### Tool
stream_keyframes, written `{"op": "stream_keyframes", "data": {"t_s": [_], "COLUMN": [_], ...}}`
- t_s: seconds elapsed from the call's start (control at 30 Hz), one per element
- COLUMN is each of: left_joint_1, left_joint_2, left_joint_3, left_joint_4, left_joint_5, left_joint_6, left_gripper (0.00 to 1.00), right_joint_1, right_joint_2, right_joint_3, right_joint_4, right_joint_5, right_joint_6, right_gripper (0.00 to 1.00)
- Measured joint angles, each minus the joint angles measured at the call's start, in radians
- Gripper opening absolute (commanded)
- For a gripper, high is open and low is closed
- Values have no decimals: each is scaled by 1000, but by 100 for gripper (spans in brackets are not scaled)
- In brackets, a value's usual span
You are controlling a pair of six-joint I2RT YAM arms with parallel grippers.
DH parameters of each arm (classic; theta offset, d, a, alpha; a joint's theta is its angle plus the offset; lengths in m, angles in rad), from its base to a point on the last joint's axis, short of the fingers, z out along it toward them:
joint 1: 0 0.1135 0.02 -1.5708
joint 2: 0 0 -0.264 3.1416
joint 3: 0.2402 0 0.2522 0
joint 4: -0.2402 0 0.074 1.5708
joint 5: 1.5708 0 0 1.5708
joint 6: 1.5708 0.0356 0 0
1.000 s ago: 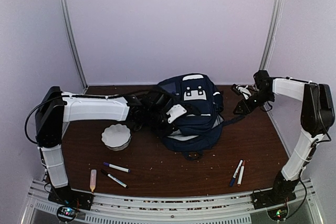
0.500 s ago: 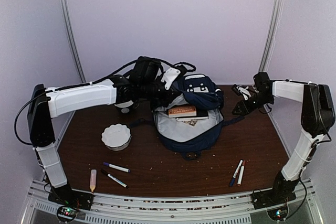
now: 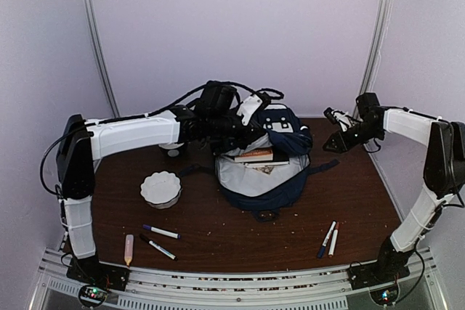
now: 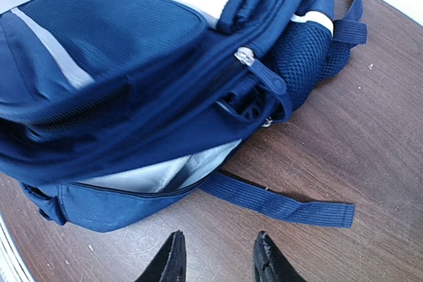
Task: Pack the student bag
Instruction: Place the largest pocket of the bag in the student bag, then zip the largest pocket of the bag in the student bag.
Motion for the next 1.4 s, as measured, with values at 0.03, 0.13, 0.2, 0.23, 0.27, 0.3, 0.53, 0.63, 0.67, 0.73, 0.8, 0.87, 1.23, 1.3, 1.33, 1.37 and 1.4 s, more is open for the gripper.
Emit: {"op": "stream_keyframes", "data": {"t_s": [0.03, 0.13, 0.2, 0.23, 0.27, 0.3, 0.53, 0.63, 0.67, 0.73, 0.8, 0.87, 1.23, 1.3, 1.33, 1.37, 1.4], "left_joint_1": [-6, -26, -39, -44, -49, -53, -47, -2, 26, 92, 170, 235, 260, 266, 271, 277, 283], "left_joint_2": [21, 98, 152, 175, 192, 206, 121, -31, -87, -171, -237, -267, -50, -10, 8, 19, 29], "left_joint_3": [20, 113, 168, 184, 193, 198, 48, -138, -195, -267, -327, -372, -345, -323, -311, -303, -294], "left_joint_4": [8, 10, 19, 29, 34, 34, 48, 98, 121, 157, 197, 217, -7, -25, -39, -47, -55], "left_joint_5": [3, 18, 38, 49, 58, 68, 54, 56, 64, 87, 105, 117, 213, 236, 246, 252, 261], "left_joint_6": [-3, -4, -3, 0, 4, 11, 47, 28, 16, -7, -31, -50, 7, 16, 19, 29, 30], "left_gripper": [0, 0, 0, 0, 6, 19, 68, 68, 68, 68, 65, 60, 29, 43, 47, 49, 51], "right_joint_1": [0, 6, 18, 29, 45, 64, 157, 188, 203, 239, 285, 330, 421, 420, 420, 420, 420], "right_joint_2": [0, -2, -16, -29, -43, -58, -57, -19, -3, 29, 58, 78, 178, 180, 180, 180, 180], "right_joint_3": [2, 24, 39, 43, 51, 61, 202, 249, 262, 285, 298, 299, 276, 251, 241, 225, 205], "right_joint_4": [-3, -15, -19, -21, -24, -26, -36, -45, -47, -59, -68, -79, -96, -99, -102, -103, -105], "right_joint_5": [0, 6, 29, 42, 53, 63, 69, 70, 70, 69, 66, 62, 18, 7, 2, -3, -6], "right_joint_6": [5, 19, 21, 21, 21, 22, 40, 44, 45, 44, 44, 42, 43, 44, 43, 43, 43], "right_gripper": [35, 35, 35, 36, 36, 36, 38, 38, 38, 38, 38, 38, 38, 38, 38, 38, 38]}}
